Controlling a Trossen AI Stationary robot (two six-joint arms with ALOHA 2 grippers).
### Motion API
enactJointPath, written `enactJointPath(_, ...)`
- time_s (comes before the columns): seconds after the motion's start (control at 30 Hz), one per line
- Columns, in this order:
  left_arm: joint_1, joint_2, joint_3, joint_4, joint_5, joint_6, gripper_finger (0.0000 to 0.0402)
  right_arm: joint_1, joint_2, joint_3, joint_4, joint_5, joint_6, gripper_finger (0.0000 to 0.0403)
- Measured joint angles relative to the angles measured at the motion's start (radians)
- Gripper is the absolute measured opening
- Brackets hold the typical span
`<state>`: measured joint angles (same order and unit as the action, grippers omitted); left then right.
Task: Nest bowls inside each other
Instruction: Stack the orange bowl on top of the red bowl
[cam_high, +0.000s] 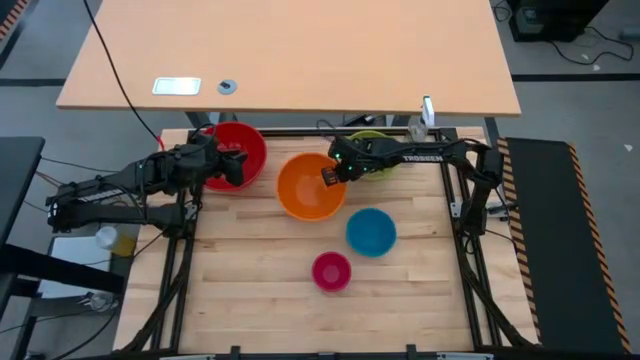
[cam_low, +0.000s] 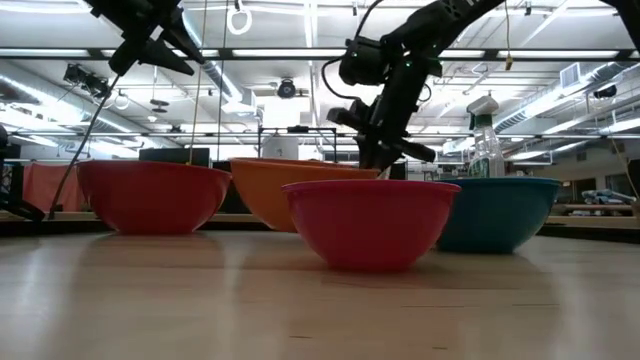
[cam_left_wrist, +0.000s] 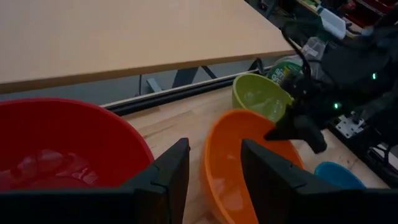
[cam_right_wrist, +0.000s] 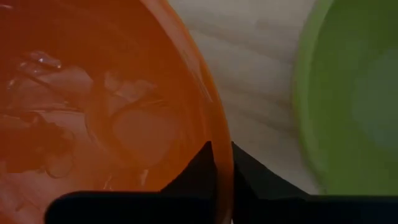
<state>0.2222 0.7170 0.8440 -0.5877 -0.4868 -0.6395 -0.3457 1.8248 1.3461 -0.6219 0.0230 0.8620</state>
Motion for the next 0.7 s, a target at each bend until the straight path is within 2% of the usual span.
enactJointPath(0.13, 0.001, -0.005, 0.013, -0.007, -0.001, 0.0, 0.0148, -0.02, -0.041, -0.002, 0.077, -0.117, -0.048, 0.0027)
enactJointPath(0.27, 0.003, -0.007, 0.074, -0.018, -0.019, 0.009, 0.0148, -0.025, -0.104, 0.001, 0.288, -0.202, -0.027, 0.0021)
enactJointPath(0.4, 0.024, -0.017, 0.133, -0.034, -0.03, 0.063, 0.0148, -0.048, -0.108, 0.024, 0.419, -0.219, 0.003, 0.0025)
enactJointPath(0.53, 0.053, -0.058, 0.151, -0.045, -0.056, 0.118, 0.0148, -0.06, -0.021, 0.15, 0.365, -0.198, -0.039, 0.0029)
enactJointPath(0.7, 0.057, -0.122, 0.15, -0.051, -0.069, 0.137, 0.0148, -0.064, 0.141, 0.404, 0.298, -0.164, -0.119, 0.0027)
